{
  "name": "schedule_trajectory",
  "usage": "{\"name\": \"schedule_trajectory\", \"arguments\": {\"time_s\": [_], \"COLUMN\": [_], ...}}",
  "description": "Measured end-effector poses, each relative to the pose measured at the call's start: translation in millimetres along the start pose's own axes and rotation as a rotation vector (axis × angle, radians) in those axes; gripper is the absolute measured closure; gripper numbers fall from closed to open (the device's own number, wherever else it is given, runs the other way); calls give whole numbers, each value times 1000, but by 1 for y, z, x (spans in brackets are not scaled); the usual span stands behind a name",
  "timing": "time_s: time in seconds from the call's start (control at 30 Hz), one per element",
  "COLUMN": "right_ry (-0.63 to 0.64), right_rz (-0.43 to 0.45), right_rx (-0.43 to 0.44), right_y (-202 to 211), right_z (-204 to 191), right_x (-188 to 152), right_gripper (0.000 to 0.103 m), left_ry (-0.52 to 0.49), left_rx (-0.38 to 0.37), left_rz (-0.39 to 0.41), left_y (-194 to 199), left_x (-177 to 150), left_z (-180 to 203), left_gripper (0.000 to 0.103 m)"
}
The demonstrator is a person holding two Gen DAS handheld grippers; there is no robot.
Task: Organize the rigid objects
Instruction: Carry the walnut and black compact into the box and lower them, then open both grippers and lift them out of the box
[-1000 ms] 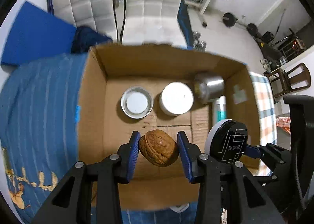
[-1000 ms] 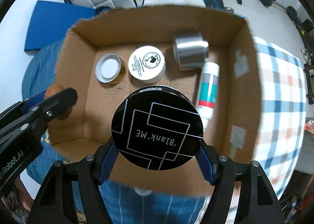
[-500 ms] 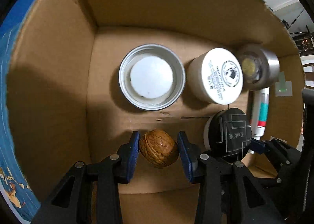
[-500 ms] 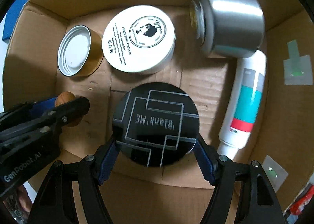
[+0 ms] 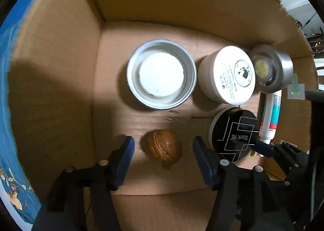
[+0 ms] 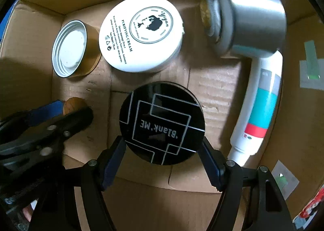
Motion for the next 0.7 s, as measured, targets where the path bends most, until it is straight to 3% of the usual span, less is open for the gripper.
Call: {"name": "schedule_trajectory", "arguments": {"time_s": [0.2,0.3,0.43,0.47,0.6,0.7], "right_ry": [-8,-7,-39,-44,-40,-33], "right_rz": [13,32,61,70,126,166], "right_rx": [-16,-22,0,1,-18,-25], "right_y": [15,28,50,57,82,105], "right_z": [6,9,16,18,24,19], "right_x": [-14,-24,-36,-40,-50,-43], "right_gripper": [23,20,0,0,0,0], "left_ry": [-4,-28,-41,-37,-33,-37], "left_rx": [7,28,42,38,44,53], "left_rz": [28,52,77,84,131,176], "left_y": [25,40,60,65,92,109], "left_x": [-6,-13,-23,-26,-41,-33], "left_z": [3,12,14,14,24,17], "left_gripper": [30,16,5,2,1,1]}}
Point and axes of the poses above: each gripper's, at about its wrist camera, not at the fingertips, and y roughly against the way its jaws point, z to its right, x to its top, the point moved 3 cm from there along -y, roughly the way its jaws point, and after that the axes turned 13 degrees about z, right-handed, at the moved point
